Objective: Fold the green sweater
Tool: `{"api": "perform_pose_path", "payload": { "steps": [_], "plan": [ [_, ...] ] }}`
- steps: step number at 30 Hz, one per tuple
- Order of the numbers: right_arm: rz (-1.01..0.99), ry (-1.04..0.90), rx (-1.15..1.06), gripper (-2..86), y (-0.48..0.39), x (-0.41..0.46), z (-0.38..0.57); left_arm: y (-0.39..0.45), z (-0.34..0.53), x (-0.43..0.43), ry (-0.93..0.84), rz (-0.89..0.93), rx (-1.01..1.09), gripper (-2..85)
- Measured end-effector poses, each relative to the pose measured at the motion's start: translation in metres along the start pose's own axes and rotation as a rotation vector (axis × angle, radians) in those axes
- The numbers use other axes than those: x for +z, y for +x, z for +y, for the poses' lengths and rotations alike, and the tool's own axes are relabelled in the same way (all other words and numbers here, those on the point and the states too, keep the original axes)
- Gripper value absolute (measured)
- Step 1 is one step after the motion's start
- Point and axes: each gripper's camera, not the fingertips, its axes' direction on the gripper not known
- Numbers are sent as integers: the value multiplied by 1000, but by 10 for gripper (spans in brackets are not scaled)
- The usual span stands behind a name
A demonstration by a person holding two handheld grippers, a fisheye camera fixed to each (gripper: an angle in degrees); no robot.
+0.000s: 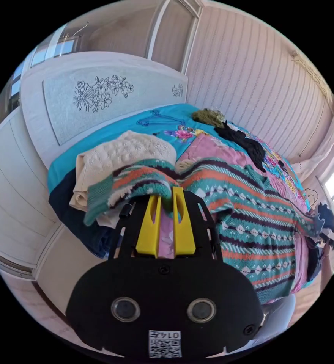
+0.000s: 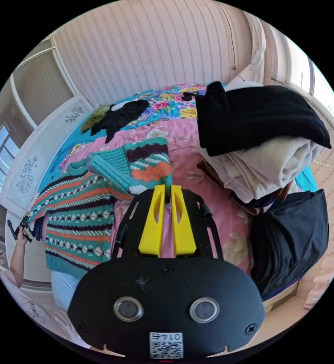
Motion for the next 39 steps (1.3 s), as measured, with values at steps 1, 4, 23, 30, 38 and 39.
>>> {"api": "perform_pose_path", "payload": {
  "steps": [1,4,23,30,38,39],
  "plan": [
    [21,-23,11,18,3,5,0,4,3,-5,6,-26,43,63],
    [74,-22,48,28,14,2,9,18,-1,-25,14,-131,188,74],
    [-144,-150,-832,132,-334,195,-195,265,-143,173,-66,278,637,123],
    [-93,-265,-789,82,-328,262,-216,324,-149,283,-269,130,719,138],
    [-257,-70,-683,1,-282,195,-248,391,-176,270,-127,89,834,6],
    [-205,-49,-683,1,-279,188,-255,401,-182,270,-68,96,805,5]
  ]
}}
